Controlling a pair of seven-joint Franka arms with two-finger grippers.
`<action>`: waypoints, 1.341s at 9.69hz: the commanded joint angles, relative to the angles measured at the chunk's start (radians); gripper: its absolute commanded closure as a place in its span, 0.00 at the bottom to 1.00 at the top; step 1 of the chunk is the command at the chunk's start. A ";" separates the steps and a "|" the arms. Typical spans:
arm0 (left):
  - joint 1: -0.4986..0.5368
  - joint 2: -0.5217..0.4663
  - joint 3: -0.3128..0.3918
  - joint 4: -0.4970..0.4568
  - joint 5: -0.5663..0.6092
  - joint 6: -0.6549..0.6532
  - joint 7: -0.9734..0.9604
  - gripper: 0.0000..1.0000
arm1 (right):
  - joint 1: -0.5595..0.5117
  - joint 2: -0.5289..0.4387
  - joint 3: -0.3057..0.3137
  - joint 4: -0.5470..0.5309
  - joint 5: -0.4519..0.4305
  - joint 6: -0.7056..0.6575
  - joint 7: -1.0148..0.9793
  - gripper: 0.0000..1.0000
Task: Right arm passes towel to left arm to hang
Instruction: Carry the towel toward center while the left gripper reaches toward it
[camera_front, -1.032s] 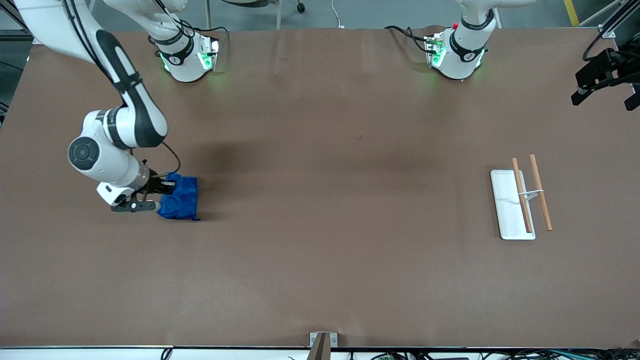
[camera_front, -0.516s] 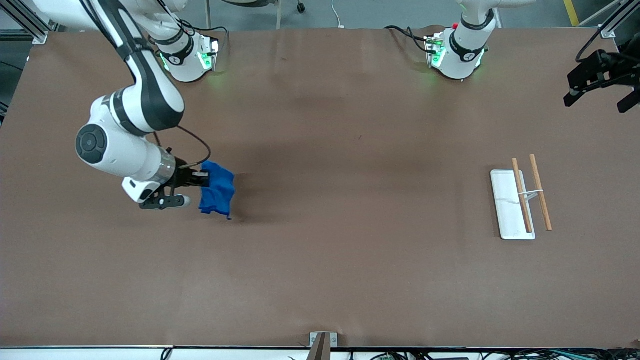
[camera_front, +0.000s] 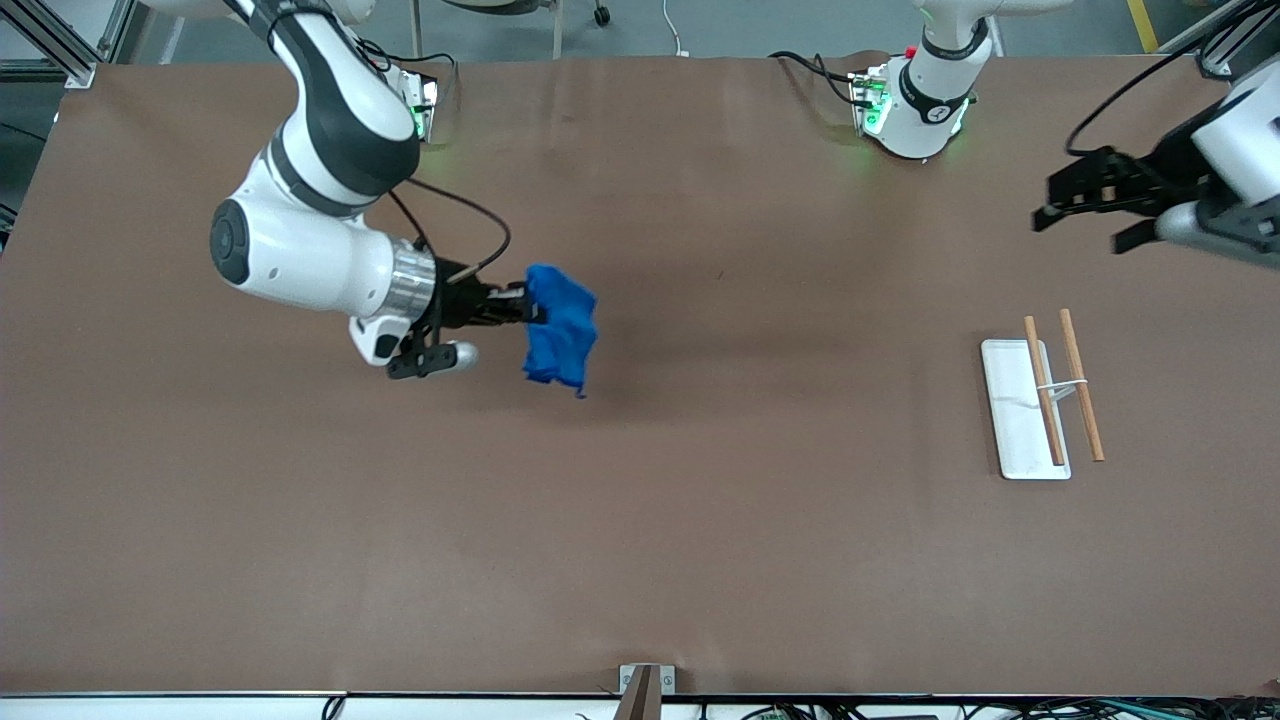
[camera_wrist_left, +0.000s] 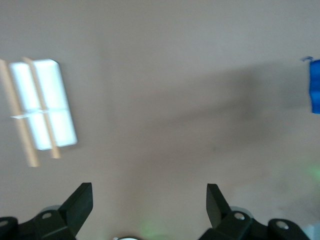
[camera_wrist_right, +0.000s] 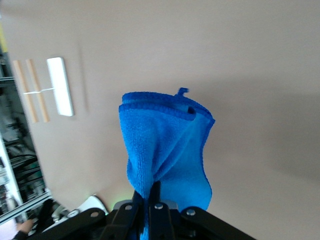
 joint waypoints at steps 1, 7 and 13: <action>-0.004 -0.020 -0.006 -0.161 -0.177 0.004 0.022 0.00 | -0.014 0.006 0.073 0.017 0.112 0.052 0.003 1.00; -0.029 -0.013 -0.003 -0.555 -0.751 0.056 0.290 0.00 | 0.040 0.087 0.168 0.090 0.561 0.189 -0.134 1.00; -0.044 0.030 -0.006 -0.691 -1.181 0.082 0.450 0.02 | 0.081 0.094 0.176 0.089 0.968 0.186 -0.345 1.00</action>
